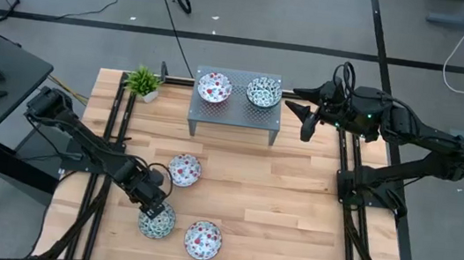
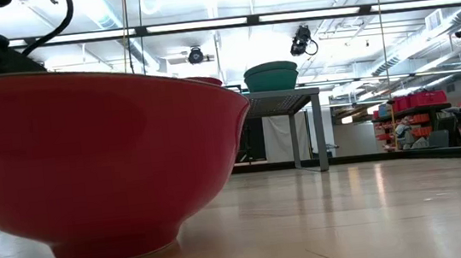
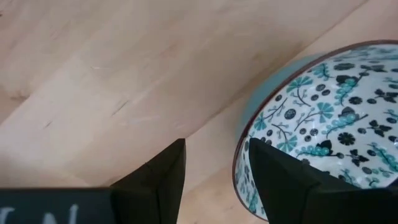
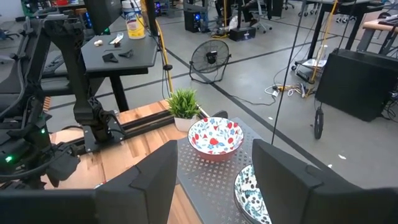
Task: Pick & Place Mini bowls
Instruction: Stack the top blue and white patterned bowl on top of the other blue and white patterned bowls on the shelf
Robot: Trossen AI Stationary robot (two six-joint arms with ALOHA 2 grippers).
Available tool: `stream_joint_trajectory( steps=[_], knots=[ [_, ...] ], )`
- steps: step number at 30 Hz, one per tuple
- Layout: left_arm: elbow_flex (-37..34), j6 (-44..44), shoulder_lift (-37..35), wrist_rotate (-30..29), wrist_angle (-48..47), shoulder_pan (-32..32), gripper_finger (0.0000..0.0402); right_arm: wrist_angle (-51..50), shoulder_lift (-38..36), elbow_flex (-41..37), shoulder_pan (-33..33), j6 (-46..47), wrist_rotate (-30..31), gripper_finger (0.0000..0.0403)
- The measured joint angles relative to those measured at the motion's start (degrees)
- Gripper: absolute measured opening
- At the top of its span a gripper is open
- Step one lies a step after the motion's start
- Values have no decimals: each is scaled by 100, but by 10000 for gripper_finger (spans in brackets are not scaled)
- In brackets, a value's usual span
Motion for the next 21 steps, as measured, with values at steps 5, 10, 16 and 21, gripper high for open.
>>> stream_joint_trajectory(
  steps=[5, 10, 16, 21],
  knots=[
    [1, 38, 2, -8, 2, 0, 178, 0, 0, 0, 0, 0, 0, 210],
    [-1, 36, 4, 33, 55, 0, 140, 0, 0, 0, 0, -18, 0, 210],
    [-1, 34, 4, 27, 109, 0, 85, 0, 0, 0, 0, -42, 2, 210],
    [-1, 37, 4, 43, 103, 26, 35, 4, 1, 0, 1, -49, 1, 210]
  ],
)
